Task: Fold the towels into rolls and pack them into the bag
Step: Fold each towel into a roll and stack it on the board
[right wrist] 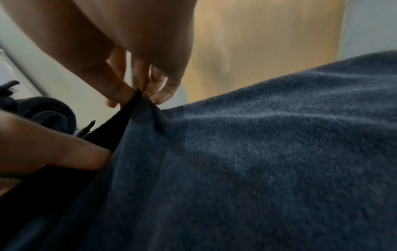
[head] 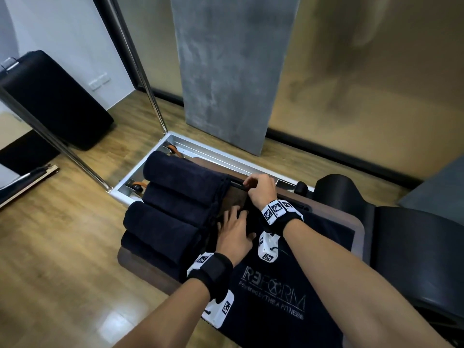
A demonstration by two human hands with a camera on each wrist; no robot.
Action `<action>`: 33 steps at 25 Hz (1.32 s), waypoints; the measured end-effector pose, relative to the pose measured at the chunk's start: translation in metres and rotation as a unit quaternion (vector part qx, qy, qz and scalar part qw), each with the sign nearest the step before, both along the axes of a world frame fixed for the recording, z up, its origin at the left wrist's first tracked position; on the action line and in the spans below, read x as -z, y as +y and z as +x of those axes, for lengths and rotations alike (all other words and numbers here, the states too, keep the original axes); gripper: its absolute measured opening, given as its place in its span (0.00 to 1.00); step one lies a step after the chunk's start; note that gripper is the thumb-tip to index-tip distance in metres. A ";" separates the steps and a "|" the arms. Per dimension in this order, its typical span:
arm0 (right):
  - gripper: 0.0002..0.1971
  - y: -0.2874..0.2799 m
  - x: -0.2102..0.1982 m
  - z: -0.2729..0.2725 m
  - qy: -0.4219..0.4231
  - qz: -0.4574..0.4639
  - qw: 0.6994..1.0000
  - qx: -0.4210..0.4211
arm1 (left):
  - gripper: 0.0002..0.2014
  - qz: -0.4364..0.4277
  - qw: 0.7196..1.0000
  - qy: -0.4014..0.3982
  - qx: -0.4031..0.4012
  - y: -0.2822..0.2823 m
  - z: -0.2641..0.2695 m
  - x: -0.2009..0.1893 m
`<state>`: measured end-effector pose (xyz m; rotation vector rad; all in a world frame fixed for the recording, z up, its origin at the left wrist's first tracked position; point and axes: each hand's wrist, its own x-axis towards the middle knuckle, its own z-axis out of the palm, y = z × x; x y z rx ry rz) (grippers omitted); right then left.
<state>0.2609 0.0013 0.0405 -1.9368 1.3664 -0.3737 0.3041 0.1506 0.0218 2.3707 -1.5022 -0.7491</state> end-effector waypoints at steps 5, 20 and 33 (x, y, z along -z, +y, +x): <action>0.06 0.002 0.001 0.001 0.112 -0.049 0.993 0.001 | 0.25 -0.006 1.000 0.001 -0.010 0.006 -0.002 -0.004; 0.05 -0.007 -0.002 -0.043 -0.235 0.157 0.948 0.149 | 0.43 0.033 0.994 -0.050 -0.087 0.014 -0.009 -0.009; 0.19 0.038 0.017 -0.185 0.081 -0.038 0.987 0.131 | 0.33 0.042 0.992 -0.082 0.090 0.041 0.002 0.016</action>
